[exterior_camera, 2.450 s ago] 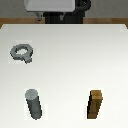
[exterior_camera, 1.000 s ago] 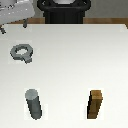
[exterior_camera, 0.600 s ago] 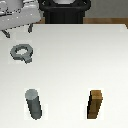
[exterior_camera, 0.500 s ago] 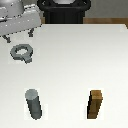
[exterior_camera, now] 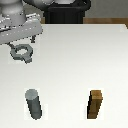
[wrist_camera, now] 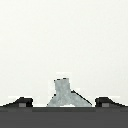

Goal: Put the loop with the handle onto the peg.

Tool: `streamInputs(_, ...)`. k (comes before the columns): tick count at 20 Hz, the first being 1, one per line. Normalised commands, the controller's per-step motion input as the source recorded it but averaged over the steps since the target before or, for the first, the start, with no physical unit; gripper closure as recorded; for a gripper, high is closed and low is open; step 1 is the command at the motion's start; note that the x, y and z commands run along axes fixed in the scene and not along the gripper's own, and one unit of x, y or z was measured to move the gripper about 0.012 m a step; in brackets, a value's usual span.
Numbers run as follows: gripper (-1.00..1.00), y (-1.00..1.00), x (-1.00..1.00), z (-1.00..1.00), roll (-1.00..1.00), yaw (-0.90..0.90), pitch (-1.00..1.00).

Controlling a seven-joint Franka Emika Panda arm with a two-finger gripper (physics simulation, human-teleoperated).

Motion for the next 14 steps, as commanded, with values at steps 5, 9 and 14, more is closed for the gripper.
streamInputs(5, -1.00, 0.00, 0.00, -1.00, 0.00, 0.00, 0.00)
streamInputs(9, 1.00, 0.00, 0.00, -1.00, 0.00, 0.00, 0.00)
streamInputs(14, 1.00, 0.00, 0.00, 0.00, 0.00, 0.00, 0.00)
